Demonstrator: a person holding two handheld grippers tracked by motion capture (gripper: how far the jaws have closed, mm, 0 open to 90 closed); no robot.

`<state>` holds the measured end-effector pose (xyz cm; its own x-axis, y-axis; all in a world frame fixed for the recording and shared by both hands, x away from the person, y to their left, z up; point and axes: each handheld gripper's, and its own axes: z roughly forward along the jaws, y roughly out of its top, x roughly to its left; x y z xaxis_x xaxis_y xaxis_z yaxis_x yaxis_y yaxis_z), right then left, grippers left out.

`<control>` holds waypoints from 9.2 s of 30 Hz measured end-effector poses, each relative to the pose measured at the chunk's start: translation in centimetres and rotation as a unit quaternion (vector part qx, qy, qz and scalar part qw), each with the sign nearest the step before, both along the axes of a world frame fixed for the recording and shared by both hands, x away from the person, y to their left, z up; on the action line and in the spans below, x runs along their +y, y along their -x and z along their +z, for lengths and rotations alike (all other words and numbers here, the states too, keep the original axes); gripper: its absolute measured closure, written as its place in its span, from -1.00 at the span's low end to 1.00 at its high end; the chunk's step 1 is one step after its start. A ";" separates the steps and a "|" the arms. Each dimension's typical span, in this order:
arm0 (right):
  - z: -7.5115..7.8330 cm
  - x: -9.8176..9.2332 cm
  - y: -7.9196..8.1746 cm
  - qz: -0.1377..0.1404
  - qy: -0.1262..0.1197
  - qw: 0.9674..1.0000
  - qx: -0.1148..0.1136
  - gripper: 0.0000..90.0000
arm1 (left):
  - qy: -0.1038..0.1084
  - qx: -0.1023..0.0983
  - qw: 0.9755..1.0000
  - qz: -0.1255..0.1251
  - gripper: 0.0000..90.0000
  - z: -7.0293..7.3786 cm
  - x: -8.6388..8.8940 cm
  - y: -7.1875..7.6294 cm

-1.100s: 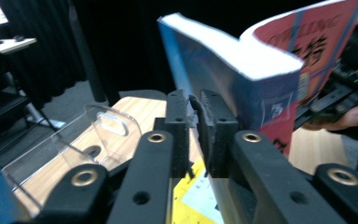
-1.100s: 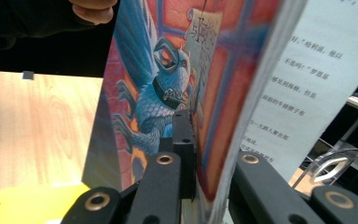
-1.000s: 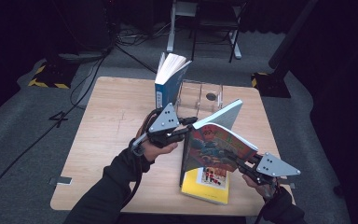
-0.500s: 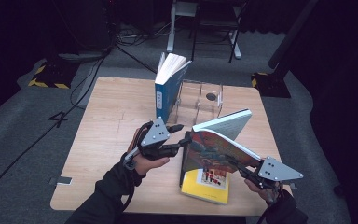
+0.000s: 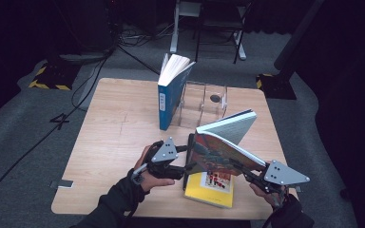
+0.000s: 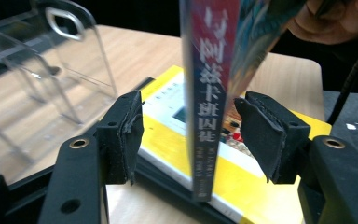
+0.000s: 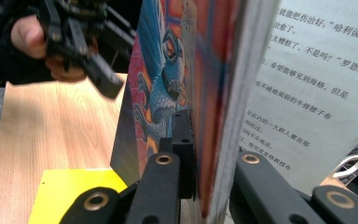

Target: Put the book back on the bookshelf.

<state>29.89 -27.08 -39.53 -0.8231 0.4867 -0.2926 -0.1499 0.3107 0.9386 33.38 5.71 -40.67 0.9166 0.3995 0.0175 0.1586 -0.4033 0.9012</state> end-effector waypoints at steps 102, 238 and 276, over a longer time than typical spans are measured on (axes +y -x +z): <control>-1.1 -1.9 -3.9 -0.067 -0.003 0.992 0.111 -0.23 | 0.025 -0.060 0.996 -0.061 0.62 10.3 -4.9 -2.7; -2.7 -2.9 -4.8 -0.053 0.042 0.986 0.152 -0.20 | -0.027 -0.058 0.941 0.332 0.62 7.7 -6.3 -18.9; -3.0 -2.6 -4.9 -0.059 0.056 0.984 0.159 -0.21 | -0.043 -0.072 0.941 0.329 0.22 8.1 -3.4 -16.7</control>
<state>34.79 -29.71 -42.55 -0.8220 0.5630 -0.0860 0.1897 0.4130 0.8907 50.08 2.34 -32.58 0.4570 0.8708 0.1812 0.2785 -0.3336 0.9006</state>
